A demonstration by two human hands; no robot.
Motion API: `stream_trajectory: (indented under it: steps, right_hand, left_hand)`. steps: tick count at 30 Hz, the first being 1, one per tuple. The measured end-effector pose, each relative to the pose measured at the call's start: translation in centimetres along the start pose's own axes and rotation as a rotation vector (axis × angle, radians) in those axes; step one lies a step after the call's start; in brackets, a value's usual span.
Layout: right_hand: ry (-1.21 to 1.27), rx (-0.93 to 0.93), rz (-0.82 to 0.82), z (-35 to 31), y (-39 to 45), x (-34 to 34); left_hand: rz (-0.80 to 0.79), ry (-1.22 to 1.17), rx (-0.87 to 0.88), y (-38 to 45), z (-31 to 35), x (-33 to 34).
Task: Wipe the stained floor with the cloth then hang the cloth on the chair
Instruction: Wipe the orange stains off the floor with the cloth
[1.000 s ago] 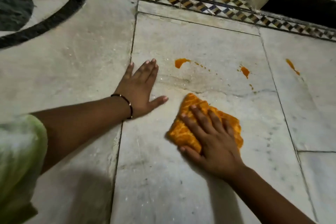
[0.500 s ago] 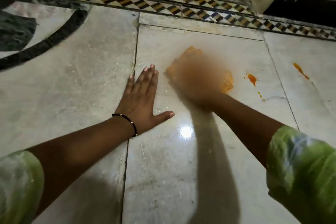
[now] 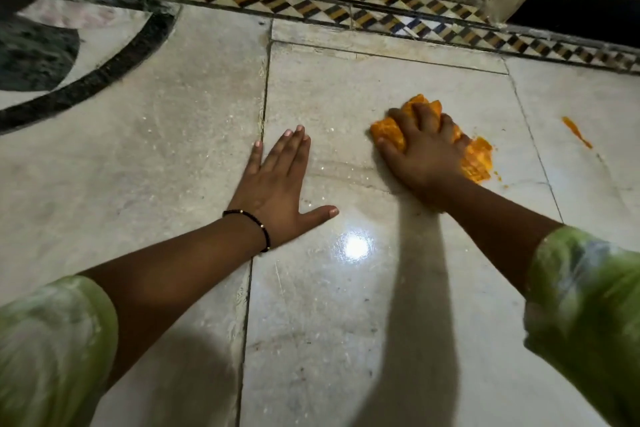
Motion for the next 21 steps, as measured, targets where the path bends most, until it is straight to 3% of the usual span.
stream_trajectory:
  steps: [2, 6, 12, 14, 19, 21]
  right_hand:
    - [-0.038, -0.037, -0.007, -3.0, -0.1, -0.2]
    - [-0.088, -0.349, -0.022, -6.1, -6.3, 0.0]
    - [-0.187, -0.537, -0.032, 0.8, -14.0, 0.5]
    - [-0.2, -0.487, -0.03, 2.8, -12.2, 0.4]
    - [-0.055, -0.046, 0.027, 1.8, -5.0, 0.0]
    - [-0.046, -0.029, 0.006, -0.4, -4.6, 0.1]
  left_hand:
    - [-0.009, 0.028, 0.001, 0.1, 0.1, 0.1]
    - [-0.015, 0.049, 0.002, 0.1, 0.1, 0.1]
    - [-0.027, 0.036, 0.011, -0.1, 0.1, 0.1]
    - [-0.024, 0.037, 0.014, -0.1, 0.1, 0.1]
    - [-0.025, 0.05, 0.01, 0.1, 0.2, 0.2]
    - [-0.025, 0.057, 0.008, 0.1, 0.2, 0.1]
Point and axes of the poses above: each hand's wrist, its own y-axis towards the middle knuckle, its own x-axis out of the palm, z = x × y, the point moved 8 cm from there along y, towards the middle knuckle, and after that the axes turned 6 degrees about -y, right-handed, at the moved point
